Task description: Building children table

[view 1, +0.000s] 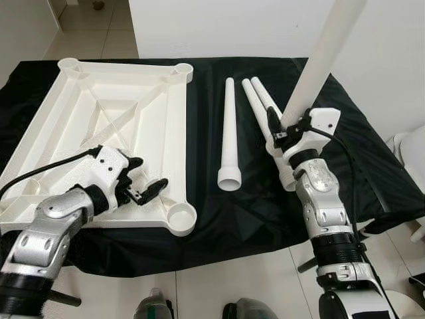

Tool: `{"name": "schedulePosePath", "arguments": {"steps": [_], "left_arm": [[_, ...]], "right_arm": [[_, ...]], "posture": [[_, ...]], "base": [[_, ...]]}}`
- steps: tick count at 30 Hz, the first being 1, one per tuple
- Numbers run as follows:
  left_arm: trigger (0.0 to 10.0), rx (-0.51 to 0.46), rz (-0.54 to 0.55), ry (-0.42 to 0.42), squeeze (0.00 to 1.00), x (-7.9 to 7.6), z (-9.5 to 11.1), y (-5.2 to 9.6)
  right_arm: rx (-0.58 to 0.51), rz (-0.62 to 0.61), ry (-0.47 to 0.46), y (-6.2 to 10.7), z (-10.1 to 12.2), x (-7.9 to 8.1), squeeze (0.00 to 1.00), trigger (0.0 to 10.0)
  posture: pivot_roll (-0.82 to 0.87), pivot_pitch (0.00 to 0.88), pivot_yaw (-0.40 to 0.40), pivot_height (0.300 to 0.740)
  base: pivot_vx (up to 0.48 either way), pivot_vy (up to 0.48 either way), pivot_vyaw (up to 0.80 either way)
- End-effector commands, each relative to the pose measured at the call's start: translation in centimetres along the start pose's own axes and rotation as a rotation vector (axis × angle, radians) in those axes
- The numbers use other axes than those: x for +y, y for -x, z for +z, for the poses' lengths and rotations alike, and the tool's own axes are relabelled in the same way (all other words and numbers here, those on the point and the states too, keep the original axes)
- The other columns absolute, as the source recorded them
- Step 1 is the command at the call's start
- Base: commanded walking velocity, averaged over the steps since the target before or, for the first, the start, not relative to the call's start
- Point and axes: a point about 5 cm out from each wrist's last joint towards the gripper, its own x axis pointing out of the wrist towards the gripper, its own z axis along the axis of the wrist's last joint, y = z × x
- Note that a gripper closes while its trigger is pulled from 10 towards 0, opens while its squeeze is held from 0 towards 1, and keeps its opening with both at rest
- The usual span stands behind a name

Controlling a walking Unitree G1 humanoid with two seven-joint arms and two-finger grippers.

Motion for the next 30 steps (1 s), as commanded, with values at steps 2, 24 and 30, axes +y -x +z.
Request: {"name": "schedulePosePath", "arguments": {"steps": [2, 24, 30], "left_arm": [[10.0, 0.043, -0.104, 0.019, 0.0, -0.3, -0.3, 0.9], [10.0, 0.275, -0.298, 0.011, 0.0, -3.3, -2.4, 3.9], [10.0, 0.26, -0.316, -0.01, 0.0, -3.9, -1.4, 4.7]], "right_arm": [[-0.017, -0.014, 0.014, 0.1, 0.4, -0.4, 0.0, 10.0], [-0.016, 0.009, 0.024, -0.1, 0.4, -0.1, 0.0, 10.0], [-0.014, 0.024, 0.028, -0.1, 0.3, 0.0, 0.0, 10.0]], "posture": [[-0.02, 0.0, 0.004, 0.74], [0.01, 0.0, -0.013, 0.74], [0.01, 0.0, -0.018, 0.74]], "base": [[0.0, 0.0, 0.0], [0.0, 0.0, 0.0], [0.0, 0.0, 0.0]]}}
